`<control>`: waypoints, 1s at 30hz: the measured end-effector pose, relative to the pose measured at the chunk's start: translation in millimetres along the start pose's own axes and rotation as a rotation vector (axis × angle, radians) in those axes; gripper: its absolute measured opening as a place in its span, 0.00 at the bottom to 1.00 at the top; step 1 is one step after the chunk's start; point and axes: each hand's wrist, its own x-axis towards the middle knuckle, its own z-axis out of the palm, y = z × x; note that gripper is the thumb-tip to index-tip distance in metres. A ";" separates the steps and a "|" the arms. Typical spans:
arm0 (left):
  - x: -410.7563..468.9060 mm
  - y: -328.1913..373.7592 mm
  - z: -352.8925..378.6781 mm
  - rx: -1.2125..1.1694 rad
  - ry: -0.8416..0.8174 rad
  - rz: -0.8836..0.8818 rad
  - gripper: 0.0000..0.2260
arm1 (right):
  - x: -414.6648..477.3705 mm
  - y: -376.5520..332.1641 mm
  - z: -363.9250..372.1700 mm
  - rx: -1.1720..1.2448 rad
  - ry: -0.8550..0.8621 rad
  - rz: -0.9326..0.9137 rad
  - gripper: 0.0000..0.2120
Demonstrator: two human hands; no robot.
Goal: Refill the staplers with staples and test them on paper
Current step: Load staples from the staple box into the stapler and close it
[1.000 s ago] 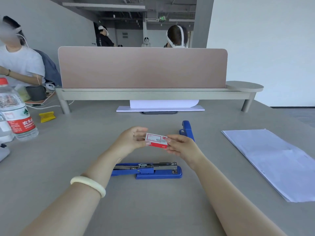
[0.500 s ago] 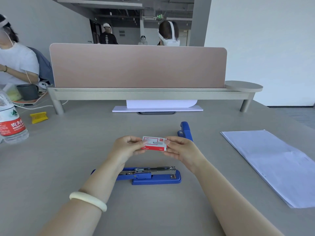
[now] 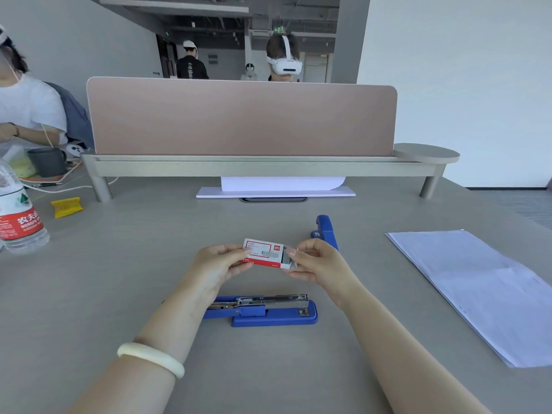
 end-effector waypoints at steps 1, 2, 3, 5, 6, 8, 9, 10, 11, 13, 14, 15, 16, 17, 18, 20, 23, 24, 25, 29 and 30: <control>-0.7 -0.1 0.0 0.005 0.000 0.001 0.01 | 0.3 0.9 -0.1 -0.026 0.017 -0.017 0.10; -1.5 0.1 0.0 0.007 -0.001 0.003 0.01 | 0.6 1.3 -0.6 -0.051 0.032 -0.036 0.09; -2.3 0.1 -0.4 0.003 -0.002 0.007 0.01 | 1.2 1.6 -1.5 -0.086 0.053 -0.058 0.08; -3.4 0.1 -0.7 -0.013 -0.002 0.017 0.01 | 2.5 1.6 -3.3 -0.182 0.106 -0.106 0.05; -4.2 0.3 -0.5 -0.014 -0.003 0.022 0.01 | 3.1 2.2 -3.1 -0.231 0.126 -0.121 0.05; -4.9 -0.2 0.7 0.007 -0.004 0.035 0.01 | 3.6 3.6 -1.0 -0.336 0.152 -0.125 0.06; -5.1 -0.6 1.4 0.023 -0.003 0.043 0.01 | 3.9 4.5 0.0 -0.389 0.162 -0.121 0.06; -5.2 -1.0 2.2 0.036 -0.001 0.049 0.01 | 4.4 5.5 0.4 -0.429 0.163 -0.112 0.07; -5.2 -1.4 2.8 0.046 0.004 0.054 0.01 | 4.0 5.6 0.6 -0.442 0.155 -0.098 0.07; -5.1 -2.4 3.7 0.048 0.006 0.061 0.01 | 3.1 4.9 0.7 -0.426 0.130 -0.065 0.07; -5.0 -2.8 4.0 0.048 0.001 0.065 0.01 | 2.6 4.4 0.8 -0.420 0.125 -0.055 0.07; -5.1 -3.2 4.3 0.050 -0.004 0.066 0.01 | 1.9 3.4 0.9 -0.414 0.123 -0.046 0.08; -5.1 -3.6 4.6 0.051 -0.008 0.067 0.01 | 1.1 2.1 1.0 -0.400 0.120 -0.034 0.08; -5.0 -4.0 4.7 0.049 -0.011 0.067 0.01 | 0.5 0.8 1.0 -0.377 0.114 -0.021 0.08; -4.9 -4.3 4.8 0.047 -0.011 0.066 0.02 | 0.0 -0.4 0.9 -0.348 0.103 -0.006 0.08; -4.8 -4.5 4.5 0.050 -0.006 0.064 0.03 | -0.4 -2.2 0.2 -0.295 0.083 0.021 0.07; -5.3 -5.0 4.4 0.062 -0.013 0.061 0.04 | -0.4 -2.6 -1.2 -0.269 0.083 0.042 0.06; -5.4 -5.2 4.6 0.067 -0.010 0.058 0.04 | -0.3 -2.2 -1.6 -0.273 0.083 0.046 0.05; -5.5 -5.3 4.7 0.067 -0.007 0.056 0.04 | -0.3 -1.9 -2.0 -0.272 0.078 0.046 0.05; -5.8 -4.9 5.0 0.034 -0.012 0.037 0.03 | -1.1 -1.9 -3.5 -0.255 0.067 0.012 0.09; -6.2 -4.6 5.1 0.025 -0.014 0.031 0.03 | -1.1 -1.9 -3.7 -0.248 0.068 0.010 0.10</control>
